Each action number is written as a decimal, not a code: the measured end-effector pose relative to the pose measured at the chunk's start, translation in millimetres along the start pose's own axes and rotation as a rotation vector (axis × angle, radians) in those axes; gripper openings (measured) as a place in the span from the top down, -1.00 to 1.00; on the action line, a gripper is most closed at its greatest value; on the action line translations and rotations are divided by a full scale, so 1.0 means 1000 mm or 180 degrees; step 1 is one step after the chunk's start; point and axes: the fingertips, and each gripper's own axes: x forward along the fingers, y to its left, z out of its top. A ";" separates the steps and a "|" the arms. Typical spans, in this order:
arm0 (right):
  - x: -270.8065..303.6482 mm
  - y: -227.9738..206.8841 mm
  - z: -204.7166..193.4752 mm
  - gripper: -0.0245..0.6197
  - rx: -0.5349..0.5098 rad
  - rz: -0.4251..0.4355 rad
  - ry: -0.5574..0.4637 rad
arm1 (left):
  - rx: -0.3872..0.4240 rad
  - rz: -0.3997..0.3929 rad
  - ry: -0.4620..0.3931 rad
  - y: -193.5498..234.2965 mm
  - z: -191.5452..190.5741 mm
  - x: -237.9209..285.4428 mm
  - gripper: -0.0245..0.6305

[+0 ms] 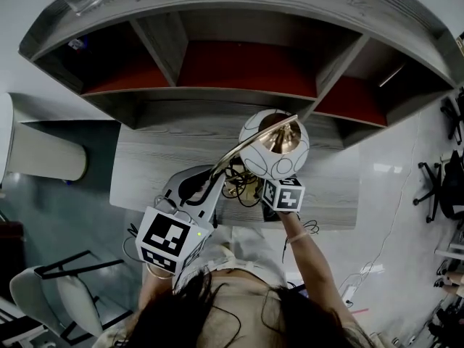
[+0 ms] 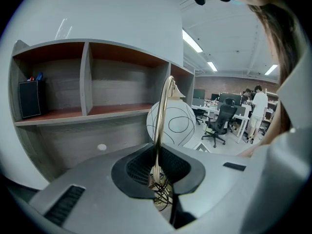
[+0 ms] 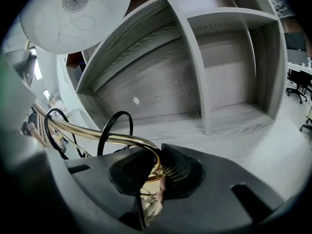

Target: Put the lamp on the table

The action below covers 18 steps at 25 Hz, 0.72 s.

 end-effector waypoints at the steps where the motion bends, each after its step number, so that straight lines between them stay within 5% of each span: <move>1: 0.001 0.001 -0.001 0.76 0.0003 0.0020 0.0013 | -0.0006 0.0007 0.0013 0.000 -0.001 0.001 0.80; 18: 0.028 -0.008 -0.046 0.76 0.0202 0.0148 0.0303 | -0.0064 0.0058 0.0175 0.006 -0.017 0.009 0.80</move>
